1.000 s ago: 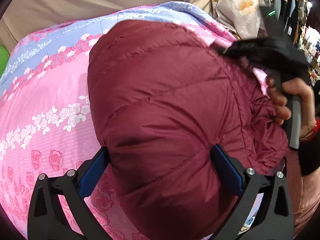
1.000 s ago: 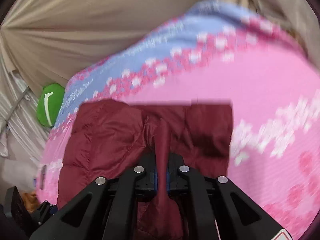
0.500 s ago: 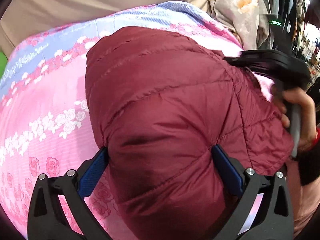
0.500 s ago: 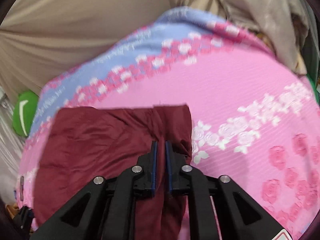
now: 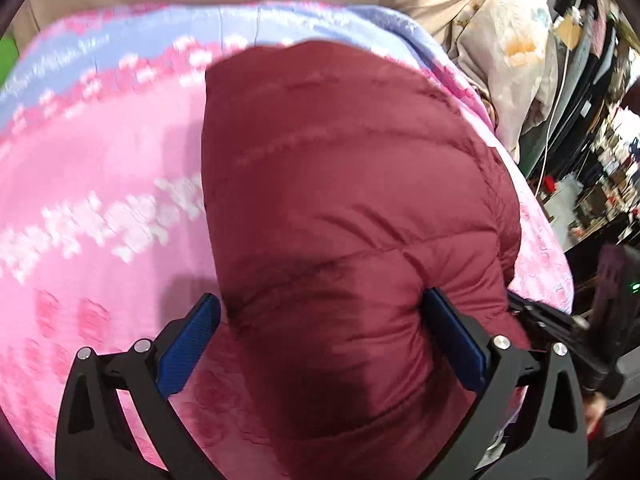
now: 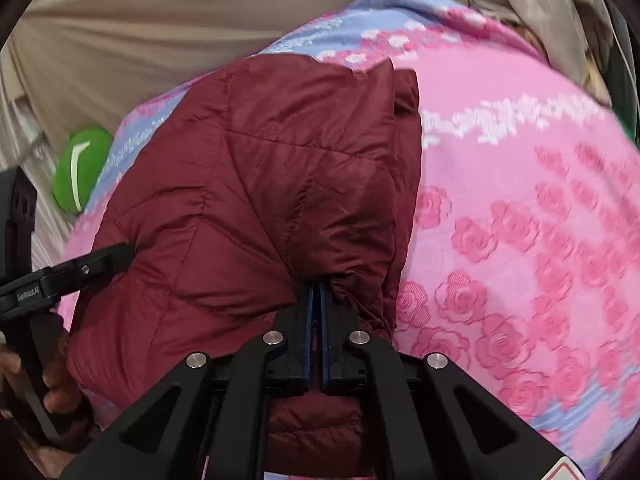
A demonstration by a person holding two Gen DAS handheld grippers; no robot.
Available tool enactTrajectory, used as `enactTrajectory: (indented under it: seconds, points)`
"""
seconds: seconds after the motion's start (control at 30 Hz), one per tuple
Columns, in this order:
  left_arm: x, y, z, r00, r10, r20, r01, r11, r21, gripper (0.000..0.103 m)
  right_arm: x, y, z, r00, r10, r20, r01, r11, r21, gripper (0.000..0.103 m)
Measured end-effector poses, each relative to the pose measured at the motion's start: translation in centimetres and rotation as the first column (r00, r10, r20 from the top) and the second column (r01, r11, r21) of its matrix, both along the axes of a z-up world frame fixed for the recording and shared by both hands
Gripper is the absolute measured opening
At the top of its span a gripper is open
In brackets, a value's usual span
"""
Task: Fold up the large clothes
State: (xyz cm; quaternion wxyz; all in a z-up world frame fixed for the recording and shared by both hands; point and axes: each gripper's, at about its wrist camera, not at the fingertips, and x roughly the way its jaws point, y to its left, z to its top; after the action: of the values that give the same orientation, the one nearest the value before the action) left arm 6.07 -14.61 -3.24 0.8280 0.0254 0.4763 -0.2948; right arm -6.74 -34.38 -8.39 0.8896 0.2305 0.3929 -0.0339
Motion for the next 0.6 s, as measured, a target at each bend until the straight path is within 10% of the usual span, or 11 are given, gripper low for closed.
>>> enactTrajectory:
  seconds: [0.2, 0.33, 0.6]
  points:
    - [1.5, 2.9, 1.3, 0.996, 0.05, -0.076, -0.058, 0.992, -0.11, 0.098, -0.7, -0.6, 2.6, 0.999, -0.013, 0.041, 0.012, 1.0, 0.027, 0.011]
    - [3.4, 5.3, 2.4, 0.987, 0.135, -0.082, -0.147, 0.977, -0.156, 0.098, -1.6, -2.4, 4.6, 0.99, -0.058, 0.132, 0.043, 0.992, 0.116, 0.067]
    - [6.7, 4.8, -0.6, 0.96, 0.118, -0.255, -0.175, 0.962, -0.212, 0.098, 0.9, -5.0, 1.2, 0.995, -0.097, 0.015, 0.092, 0.974, 0.206, 0.068]
